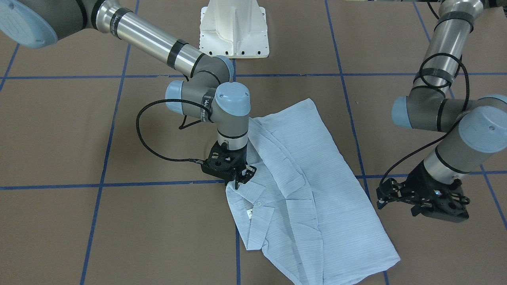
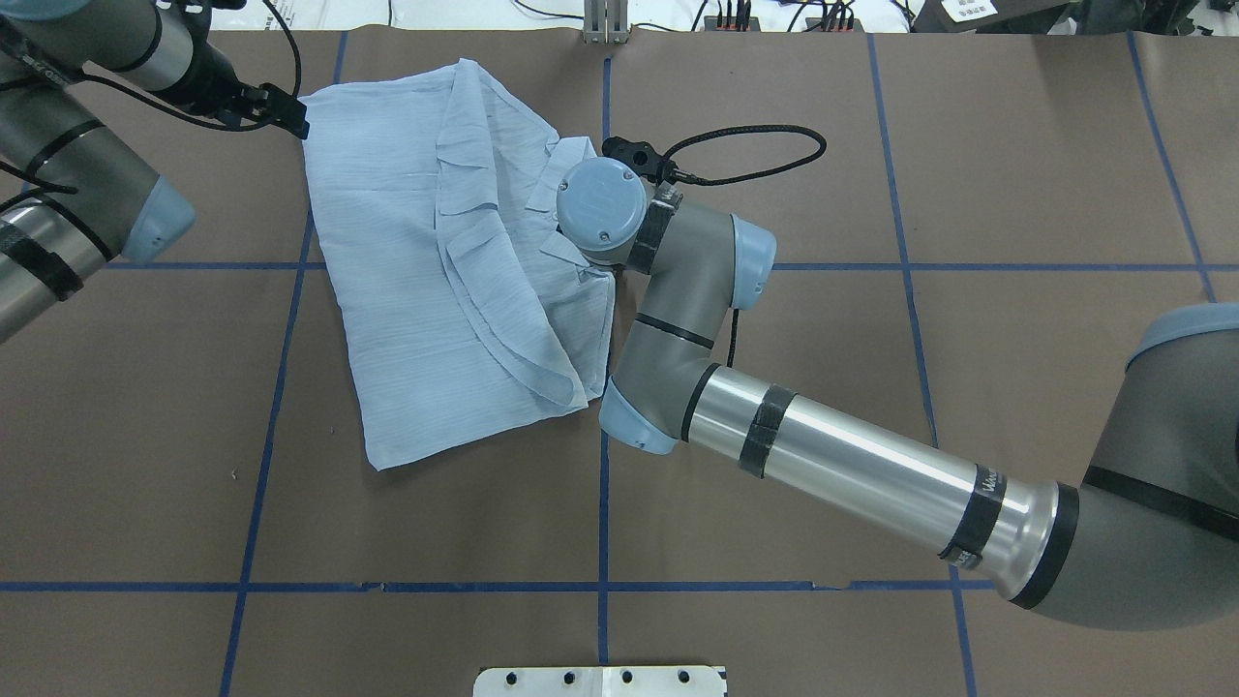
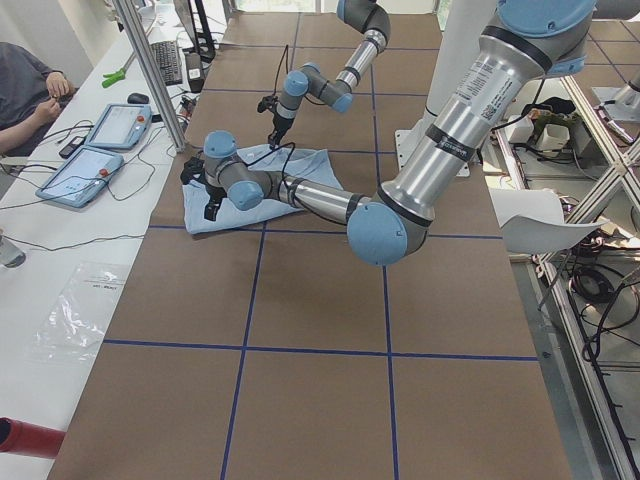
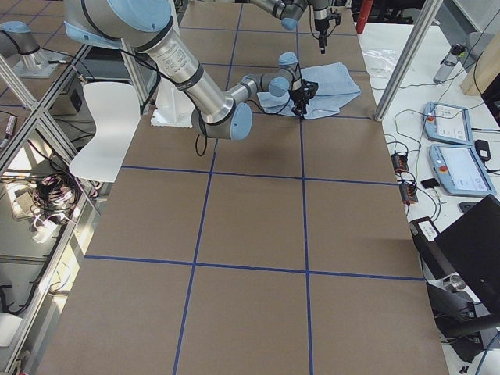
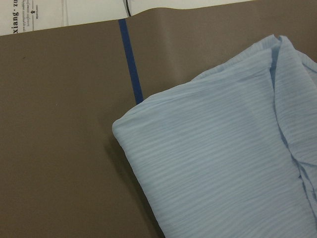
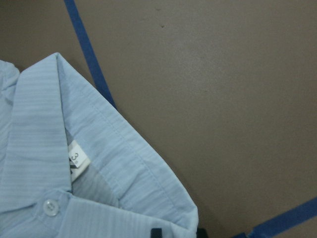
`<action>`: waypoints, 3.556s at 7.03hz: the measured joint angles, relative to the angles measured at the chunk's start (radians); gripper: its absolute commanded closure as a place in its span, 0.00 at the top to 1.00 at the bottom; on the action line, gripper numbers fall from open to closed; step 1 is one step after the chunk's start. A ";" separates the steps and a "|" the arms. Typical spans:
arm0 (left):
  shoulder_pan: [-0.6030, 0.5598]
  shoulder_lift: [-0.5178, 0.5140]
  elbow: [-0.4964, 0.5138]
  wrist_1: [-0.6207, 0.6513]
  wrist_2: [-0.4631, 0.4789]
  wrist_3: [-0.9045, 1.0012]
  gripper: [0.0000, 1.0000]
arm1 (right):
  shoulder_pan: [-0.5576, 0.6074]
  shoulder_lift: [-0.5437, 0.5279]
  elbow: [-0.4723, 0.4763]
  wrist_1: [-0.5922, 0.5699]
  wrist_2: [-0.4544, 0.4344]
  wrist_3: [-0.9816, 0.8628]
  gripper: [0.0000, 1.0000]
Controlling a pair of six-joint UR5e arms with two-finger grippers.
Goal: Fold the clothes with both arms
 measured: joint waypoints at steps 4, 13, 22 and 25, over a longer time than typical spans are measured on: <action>0.008 0.008 0.000 -0.004 0.001 -0.002 1.00 | 0.001 -0.075 0.155 -0.061 0.024 -0.026 0.00; 0.011 0.019 -0.017 -0.009 -0.002 -0.015 1.00 | 0.018 -0.464 0.689 -0.329 0.054 -0.261 1.00; 0.012 0.027 -0.025 -0.009 -0.008 -0.014 1.00 | -0.060 0.102 0.067 -0.448 -0.003 -0.498 1.00; 0.012 0.028 -0.025 -0.009 -0.008 -0.014 1.00 | -0.077 0.115 0.012 -0.448 -0.035 -0.536 1.00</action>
